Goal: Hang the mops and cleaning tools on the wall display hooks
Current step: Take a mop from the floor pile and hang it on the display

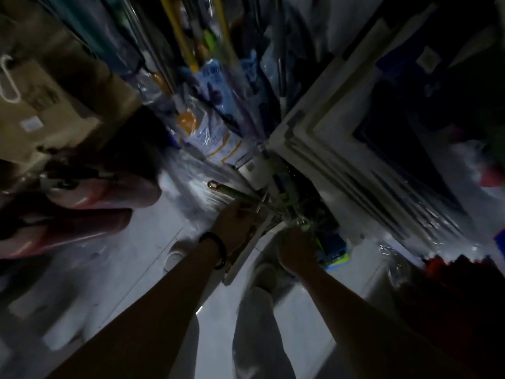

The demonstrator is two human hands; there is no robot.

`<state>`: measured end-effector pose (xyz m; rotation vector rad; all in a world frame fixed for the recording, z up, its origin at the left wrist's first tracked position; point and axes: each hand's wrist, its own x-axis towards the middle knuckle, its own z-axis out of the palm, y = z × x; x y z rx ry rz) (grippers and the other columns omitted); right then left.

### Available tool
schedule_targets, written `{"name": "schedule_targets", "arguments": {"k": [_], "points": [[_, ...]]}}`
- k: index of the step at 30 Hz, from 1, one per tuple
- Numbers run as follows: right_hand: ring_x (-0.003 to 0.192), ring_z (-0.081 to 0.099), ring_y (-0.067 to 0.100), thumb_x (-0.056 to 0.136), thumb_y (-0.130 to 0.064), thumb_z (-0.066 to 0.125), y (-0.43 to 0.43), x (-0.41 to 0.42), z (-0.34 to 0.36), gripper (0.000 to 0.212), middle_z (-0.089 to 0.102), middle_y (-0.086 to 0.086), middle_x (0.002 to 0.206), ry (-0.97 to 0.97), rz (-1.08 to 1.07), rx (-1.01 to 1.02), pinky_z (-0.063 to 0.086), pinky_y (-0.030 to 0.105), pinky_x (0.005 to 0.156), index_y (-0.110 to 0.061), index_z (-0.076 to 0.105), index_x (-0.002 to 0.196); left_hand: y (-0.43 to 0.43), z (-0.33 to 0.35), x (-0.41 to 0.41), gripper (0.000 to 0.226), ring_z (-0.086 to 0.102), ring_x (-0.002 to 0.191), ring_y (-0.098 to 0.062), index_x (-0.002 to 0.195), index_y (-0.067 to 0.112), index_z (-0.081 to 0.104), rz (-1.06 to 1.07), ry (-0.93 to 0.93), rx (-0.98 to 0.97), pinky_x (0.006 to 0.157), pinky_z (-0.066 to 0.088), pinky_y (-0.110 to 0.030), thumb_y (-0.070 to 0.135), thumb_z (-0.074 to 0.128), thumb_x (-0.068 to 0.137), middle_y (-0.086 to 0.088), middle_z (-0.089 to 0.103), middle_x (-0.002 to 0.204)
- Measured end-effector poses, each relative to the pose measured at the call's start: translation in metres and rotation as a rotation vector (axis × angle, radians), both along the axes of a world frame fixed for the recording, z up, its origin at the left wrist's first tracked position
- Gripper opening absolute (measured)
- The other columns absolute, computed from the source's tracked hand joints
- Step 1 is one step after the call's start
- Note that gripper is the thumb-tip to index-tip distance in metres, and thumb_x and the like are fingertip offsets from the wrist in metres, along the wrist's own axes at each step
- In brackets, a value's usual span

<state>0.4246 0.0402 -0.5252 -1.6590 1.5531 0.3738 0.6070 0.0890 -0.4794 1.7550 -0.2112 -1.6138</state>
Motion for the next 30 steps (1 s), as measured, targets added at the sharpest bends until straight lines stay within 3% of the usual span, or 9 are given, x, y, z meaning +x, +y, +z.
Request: {"name": "schedule_targets", "arguments": {"k": [3,5,8,11,15,19,22,28,30], "points": [[0.135,0.056,0.037,0.102,-0.032,0.057,-0.032,0.011,-0.073,0.058,0.058,0.017,0.145,0.034,0.033,-0.063,0.039,0.032,0.115,0.0,0.051,0.149,-0.003,-0.053,-0.011,0.015,0.059,0.079,-0.026,0.116,0.012,0.063,0.026,0.048,-0.012,0.057,0.05,-0.026,0.008,0.054,0.105,-0.017,0.067,0.105],[0.13,0.058,0.044,0.09,-0.043,0.059,-0.062,0.015,-0.12,0.069,0.06,0.022,0.141,0.028,0.036,-0.102,0.048,0.054,0.111,-0.002,0.052,0.145,-0.004,-0.081,-0.018,0.02,0.057,0.077,-0.024,0.121,0.005,0.061,0.037,0.04,-0.047,0.055,0.051,-0.022,0.0,0.049,0.105,-0.019,0.062,0.105],[0.137,0.053,0.037,0.083,-0.05,0.062,-0.1,0.035,-0.16,0.086,0.052,0.016,0.151,0.046,0.095,-0.113,0.049,0.052,0.111,-0.01,0.04,0.156,-0.016,-0.113,-0.024,0.021,0.056,0.086,-0.03,0.113,0.013,0.064,0.068,0.022,-0.116,0.074,0.049,-0.038,-0.001,0.056,0.099,-0.017,0.062,0.103],[0.147,0.044,0.035,0.09,-0.049,0.071,-0.118,0.063,-0.17,0.1,0.04,0.015,0.163,0.005,0.151,-0.122,0.043,0.052,0.118,-0.008,0.02,0.166,-0.026,-0.127,-0.024,0.024,0.059,0.088,-0.029,0.124,0.006,0.061,0.054,0.009,-0.165,0.071,0.051,-0.035,-0.001,0.054,0.102,-0.016,0.065,0.108],[0.124,0.063,0.037,0.064,-0.055,0.084,-0.146,0.074,-0.23,0.109,0.058,0.012,0.142,-0.138,-0.03,-0.019,0.057,0.059,0.1,-0.022,0.036,0.156,-0.031,-0.133,-0.027,0.021,0.061,0.087,-0.025,0.12,0.014,0.061,0.076,0.018,-0.191,0.067,0.048,-0.028,0.012,0.059,0.1,-0.009,0.066,0.101],[0.092,0.074,0.032,0.048,-0.059,0.078,-0.155,0.082,-0.257,0.09,0.072,0.006,0.108,-0.15,-0.163,0.0,0.063,0.051,0.085,-0.024,0.058,0.129,-0.031,-0.14,-0.029,0.026,0.055,0.075,-0.021,0.123,0.006,0.058,0.074,0.035,-0.185,0.059,0.044,-0.019,0.002,0.058,0.098,-0.012,0.06,0.094],[0.1,0.07,0.029,0.077,-0.045,0.078,-0.152,0.099,-0.216,0.067,0.072,0.009,0.115,-0.143,-0.165,-0.009,0.054,0.035,0.086,-0.014,0.061,0.134,-0.029,-0.146,-0.03,0.028,0.057,0.071,-0.014,0.127,0.001,0.056,0.055,0.093,-0.206,0.055,0.046,-0.014,-0.008,0.051,0.101,-0.007,0.061,0.094],[0.096,0.07,0.031,0.08,-0.074,0.06,-0.131,0.067,-0.207,0.066,0.07,0.008,0.11,-0.172,0.036,-0.065,0.059,0.053,0.09,-0.03,0.059,0.13,-0.029,-0.128,-0.023,0.024,0.061,0.074,-0.015,0.123,0.004,0.057,0.16,0.11,-0.154,0.056,0.05,-0.014,-0.005,0.053,0.101,-0.015,0.063,0.107],[0.09,0.071,0.027,0.091,-0.067,0.061,-0.124,0.063,-0.18,0.054,0.072,0.006,0.103,-0.151,0.116,-0.144,0.062,0.049,0.088,-0.026,0.063,0.127,-0.027,-0.118,-0.018,0.021,0.066,0.085,-0.025,0.118,0.012,0.061,0.188,0.096,-0.143,0.061,0.052,-0.022,0.004,0.062,0.099,-0.018,0.067,0.116]]}}
